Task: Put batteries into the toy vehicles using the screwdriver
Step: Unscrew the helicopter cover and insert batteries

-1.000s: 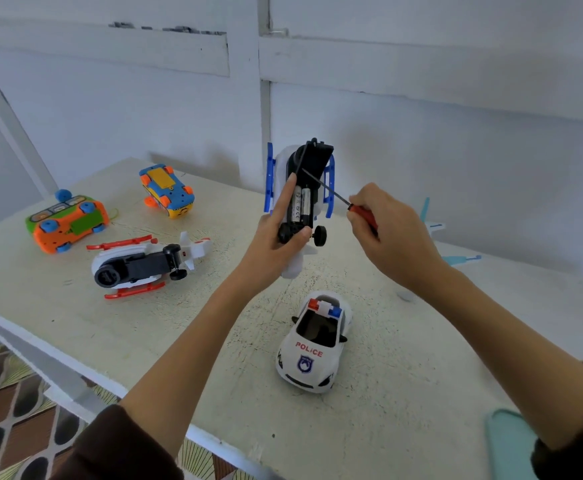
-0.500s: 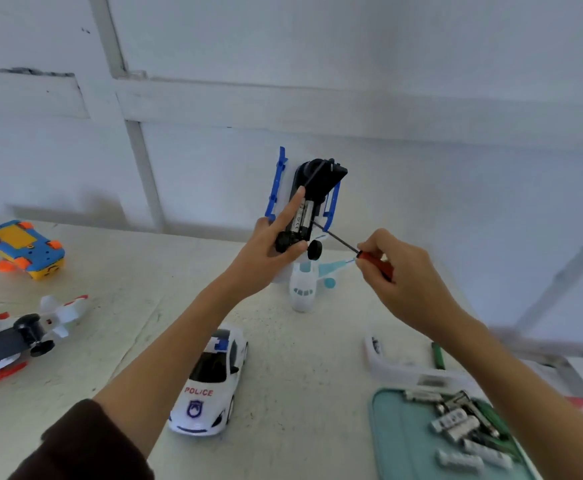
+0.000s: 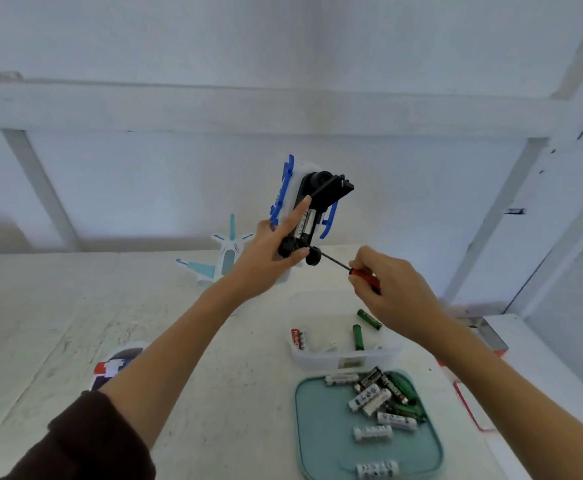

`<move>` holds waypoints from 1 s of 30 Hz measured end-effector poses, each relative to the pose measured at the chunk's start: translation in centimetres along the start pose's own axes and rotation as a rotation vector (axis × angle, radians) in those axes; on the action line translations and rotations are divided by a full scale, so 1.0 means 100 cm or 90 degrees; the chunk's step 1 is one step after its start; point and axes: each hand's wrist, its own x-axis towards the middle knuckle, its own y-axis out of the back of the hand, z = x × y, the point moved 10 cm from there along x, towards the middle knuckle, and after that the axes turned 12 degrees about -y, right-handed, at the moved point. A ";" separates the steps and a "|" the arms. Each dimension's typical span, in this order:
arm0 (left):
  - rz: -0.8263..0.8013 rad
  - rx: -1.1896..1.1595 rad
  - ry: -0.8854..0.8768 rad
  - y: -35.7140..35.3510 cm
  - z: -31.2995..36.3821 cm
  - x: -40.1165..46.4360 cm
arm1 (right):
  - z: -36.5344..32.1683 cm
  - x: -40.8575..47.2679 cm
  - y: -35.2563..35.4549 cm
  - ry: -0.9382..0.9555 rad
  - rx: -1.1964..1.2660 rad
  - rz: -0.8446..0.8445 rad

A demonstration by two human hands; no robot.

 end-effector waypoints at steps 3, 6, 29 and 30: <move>-0.005 -0.004 0.003 -0.011 0.002 0.003 | 0.009 -0.002 0.002 -0.013 -0.014 -0.003; -0.012 0.009 0.014 -0.020 0.004 0.006 | 0.014 -0.004 0.001 -0.004 -0.041 0.003; -0.083 -0.037 0.037 -0.035 -0.007 0.014 | 0.038 0.020 0.042 0.088 -0.064 0.200; -0.090 -0.031 0.032 -0.035 -0.007 0.014 | 0.036 0.023 0.045 0.095 -0.075 0.203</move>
